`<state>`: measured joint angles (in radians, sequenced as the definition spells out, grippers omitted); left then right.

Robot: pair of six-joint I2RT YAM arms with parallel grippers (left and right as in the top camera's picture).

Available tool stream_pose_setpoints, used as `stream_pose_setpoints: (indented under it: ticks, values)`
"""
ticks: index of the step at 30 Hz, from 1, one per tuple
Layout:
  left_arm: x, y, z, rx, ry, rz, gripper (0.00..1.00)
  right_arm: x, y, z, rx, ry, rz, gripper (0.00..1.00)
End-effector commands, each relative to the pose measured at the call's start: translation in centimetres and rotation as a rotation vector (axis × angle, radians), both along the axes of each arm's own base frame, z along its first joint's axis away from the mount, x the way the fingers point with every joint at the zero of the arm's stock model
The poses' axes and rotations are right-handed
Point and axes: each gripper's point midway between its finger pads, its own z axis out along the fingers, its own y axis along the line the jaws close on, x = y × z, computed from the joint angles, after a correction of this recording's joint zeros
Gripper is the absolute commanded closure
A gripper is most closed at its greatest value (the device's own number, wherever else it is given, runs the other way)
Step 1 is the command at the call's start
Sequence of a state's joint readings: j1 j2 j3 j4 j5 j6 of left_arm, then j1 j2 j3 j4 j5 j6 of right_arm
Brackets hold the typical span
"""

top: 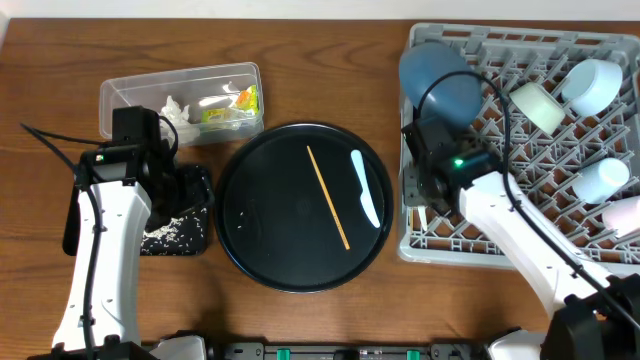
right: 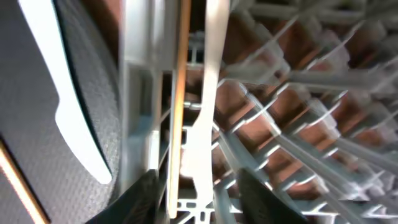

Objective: Sort waste into correct bins and load items into the dishwasher rack

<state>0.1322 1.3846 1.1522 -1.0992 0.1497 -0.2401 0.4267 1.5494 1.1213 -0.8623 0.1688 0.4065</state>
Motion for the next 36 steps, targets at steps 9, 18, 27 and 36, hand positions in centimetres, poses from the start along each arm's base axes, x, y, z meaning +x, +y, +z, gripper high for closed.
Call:
stream_pose_setpoints:
  ticks: [9, 18, 27, 36]
  values:
    - [-0.2, 0.2, 0.1, 0.007, 0.000, 0.014, 0.21, 3.9, 8.4, 8.9, 0.142, -0.253, 0.336, 0.56]
    - [-0.2, 0.2, 0.1, 0.007, 0.001, 0.014, 0.21, 2.6, 11.3, 0.3, 0.075, -0.040, 0.381, 0.55]
    - [-0.2, 0.2, 0.1, 0.007, 0.000, 0.014, 0.21, 2.0, 11.3, -6.5, 0.031, 0.119, 0.353, 0.55]
    - [-0.2, 0.2, 0.1, 0.007, 0.000, 0.015, 0.21, 1.4, 11.2, -10.5, -0.001, 0.198, 0.355, 0.57]
